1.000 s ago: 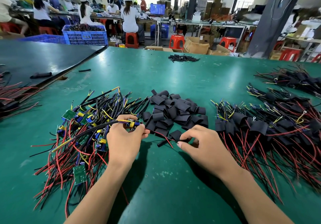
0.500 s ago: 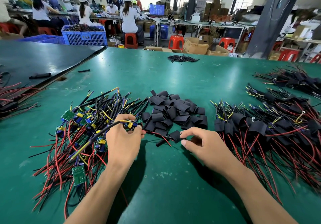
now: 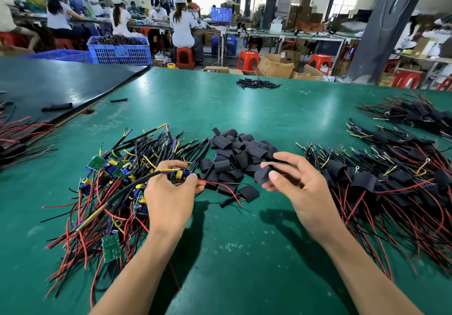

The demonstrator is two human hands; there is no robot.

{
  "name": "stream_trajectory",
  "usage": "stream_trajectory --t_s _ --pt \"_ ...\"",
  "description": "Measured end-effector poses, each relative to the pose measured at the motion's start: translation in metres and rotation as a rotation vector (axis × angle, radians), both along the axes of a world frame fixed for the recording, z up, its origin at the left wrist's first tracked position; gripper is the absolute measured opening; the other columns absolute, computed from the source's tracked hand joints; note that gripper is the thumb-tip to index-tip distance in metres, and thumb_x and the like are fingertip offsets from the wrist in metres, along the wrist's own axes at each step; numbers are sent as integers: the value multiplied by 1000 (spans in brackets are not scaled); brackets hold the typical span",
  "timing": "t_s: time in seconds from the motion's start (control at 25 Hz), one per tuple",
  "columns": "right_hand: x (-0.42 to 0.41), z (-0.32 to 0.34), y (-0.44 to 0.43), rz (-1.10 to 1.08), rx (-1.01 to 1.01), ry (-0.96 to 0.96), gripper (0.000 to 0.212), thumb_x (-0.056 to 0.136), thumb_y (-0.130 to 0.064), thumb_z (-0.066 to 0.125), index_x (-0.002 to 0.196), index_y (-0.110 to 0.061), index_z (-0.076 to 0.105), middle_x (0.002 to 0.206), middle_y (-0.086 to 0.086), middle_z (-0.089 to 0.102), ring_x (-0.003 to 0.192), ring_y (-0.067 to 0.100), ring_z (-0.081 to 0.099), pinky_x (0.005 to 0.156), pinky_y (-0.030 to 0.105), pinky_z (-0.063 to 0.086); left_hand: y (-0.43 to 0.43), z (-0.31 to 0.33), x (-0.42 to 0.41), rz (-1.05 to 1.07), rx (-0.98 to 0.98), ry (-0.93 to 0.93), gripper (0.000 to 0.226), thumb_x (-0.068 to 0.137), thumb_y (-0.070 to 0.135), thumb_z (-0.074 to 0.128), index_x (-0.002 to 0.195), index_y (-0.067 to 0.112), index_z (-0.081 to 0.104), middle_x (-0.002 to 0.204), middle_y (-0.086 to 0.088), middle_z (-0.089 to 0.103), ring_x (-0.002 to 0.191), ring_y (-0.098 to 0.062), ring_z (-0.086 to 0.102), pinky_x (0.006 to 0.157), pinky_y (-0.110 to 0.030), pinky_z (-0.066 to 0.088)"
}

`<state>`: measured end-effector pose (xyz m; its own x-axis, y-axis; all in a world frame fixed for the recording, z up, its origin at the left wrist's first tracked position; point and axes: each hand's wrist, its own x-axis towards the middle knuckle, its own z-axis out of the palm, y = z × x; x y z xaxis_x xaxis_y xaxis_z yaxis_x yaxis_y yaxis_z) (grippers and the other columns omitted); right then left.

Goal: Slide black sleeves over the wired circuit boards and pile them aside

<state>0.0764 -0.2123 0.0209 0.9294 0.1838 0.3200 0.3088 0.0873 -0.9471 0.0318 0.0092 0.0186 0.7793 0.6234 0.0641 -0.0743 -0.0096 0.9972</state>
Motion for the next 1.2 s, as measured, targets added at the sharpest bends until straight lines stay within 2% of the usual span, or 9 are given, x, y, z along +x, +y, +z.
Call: stream_trajectory --t_s 0.24,0.4,0.68,0.8,0.92,1.08,1.2 --pt "-9 -2 9 20 -106 -32 33 92 -1 67 118 -20 61 112 -5 74 85 22 74 84 26 56 -1 1 1 -1 -55 -23 21 85 -3 62 99 12 60 66 -9 74 66 -19 75 55 -15 54" --pt "-9 -4 10 18 -109 -32 34 91 -2 69 118 -21 61 112 -6 74 86 21 74 83 21 54 0 1 1 0 -114 -42 19 85 -4 63 95 12 61 68 -12 74 67 -22 76 49 -13 50" --pt "-8 -8 8 27 -105 -32 34 91 -6 69 119 -25 62 115 -8 73 88 20 75 84 21 54 2 4 3 -25 -333 -134 19 85 -13 63 95 3 57 81 -28 69 75 -32 75 67 -27 60" --pt "-5 -9 8 55 -51 -20 33 93 -2 65 120 -20 60 115 -3 74 88 23 75 83 26 57 2 6 4 -36 -388 -175 20 85 -13 63 91 5 57 75 -22 71 76 -32 75 68 -26 60" --pt "-2 -8 8 102 48 17 31 93 -1 63 122 -14 59 115 3 74 88 28 75 78 26 57 2 6 5 -27 -417 -209 21 86 -14 63 93 5 56 74 -18 70 77 -33 75 67 -25 59" --pt "0 -8 7 164 164 106 40 84 -14 68 123 -10 59 117 9 73 88 29 74 78 28 57 2 6 5 -20 -431 -233 21 86 -13 64 93 4 55 69 -13 71 76 -33 75 67 -24 59" --pt "1 -9 7 187 199 143 44 82 -15 69 124 -9 59 118 11 72 88 28 74 78 28 57 2 7 5 -15 -429 -236 21 85 -14 64 95 3 56 73 -17 70 76 -33 75 68 -24 59"
